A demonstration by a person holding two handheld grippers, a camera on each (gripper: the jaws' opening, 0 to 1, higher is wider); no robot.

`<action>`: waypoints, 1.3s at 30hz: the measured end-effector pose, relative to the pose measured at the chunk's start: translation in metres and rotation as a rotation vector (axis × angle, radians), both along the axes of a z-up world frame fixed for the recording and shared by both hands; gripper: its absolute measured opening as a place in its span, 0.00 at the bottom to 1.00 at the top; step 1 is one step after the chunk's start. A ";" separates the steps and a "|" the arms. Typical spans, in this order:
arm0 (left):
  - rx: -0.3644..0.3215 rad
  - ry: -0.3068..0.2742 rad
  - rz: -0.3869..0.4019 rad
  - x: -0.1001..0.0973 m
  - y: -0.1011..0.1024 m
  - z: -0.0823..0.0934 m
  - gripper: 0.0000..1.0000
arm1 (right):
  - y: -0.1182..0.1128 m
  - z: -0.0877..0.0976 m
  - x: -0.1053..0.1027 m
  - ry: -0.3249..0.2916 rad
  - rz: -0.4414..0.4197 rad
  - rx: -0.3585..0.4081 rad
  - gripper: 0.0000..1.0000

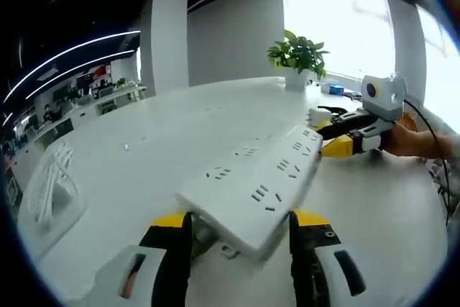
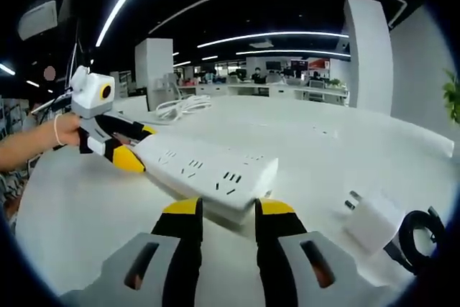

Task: Straighten the power strip on the desk, plug the charger into it

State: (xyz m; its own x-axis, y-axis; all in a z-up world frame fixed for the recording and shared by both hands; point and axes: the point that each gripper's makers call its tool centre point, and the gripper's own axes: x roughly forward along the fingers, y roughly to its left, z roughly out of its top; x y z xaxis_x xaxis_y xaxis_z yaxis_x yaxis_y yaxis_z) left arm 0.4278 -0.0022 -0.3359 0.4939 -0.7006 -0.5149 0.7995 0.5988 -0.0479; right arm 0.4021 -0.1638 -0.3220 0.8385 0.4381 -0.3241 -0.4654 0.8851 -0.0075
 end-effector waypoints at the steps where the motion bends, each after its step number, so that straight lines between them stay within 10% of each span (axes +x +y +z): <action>1: -0.001 0.000 0.000 0.001 0.000 0.000 0.55 | 0.000 0.000 0.001 0.002 -0.002 0.001 0.27; 39: -0.008 -0.029 0.061 0.000 -0.002 0.014 0.74 | 0.011 0.017 0.003 -0.066 0.009 -0.007 0.48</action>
State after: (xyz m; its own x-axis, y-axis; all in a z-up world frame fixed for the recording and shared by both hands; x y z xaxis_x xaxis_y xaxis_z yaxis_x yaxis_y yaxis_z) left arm 0.4274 -0.0043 -0.3218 0.5500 -0.6729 -0.4946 0.7628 0.6459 -0.0305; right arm 0.4055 -0.1525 -0.3047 0.8544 0.4432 -0.2713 -0.4712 0.8809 -0.0451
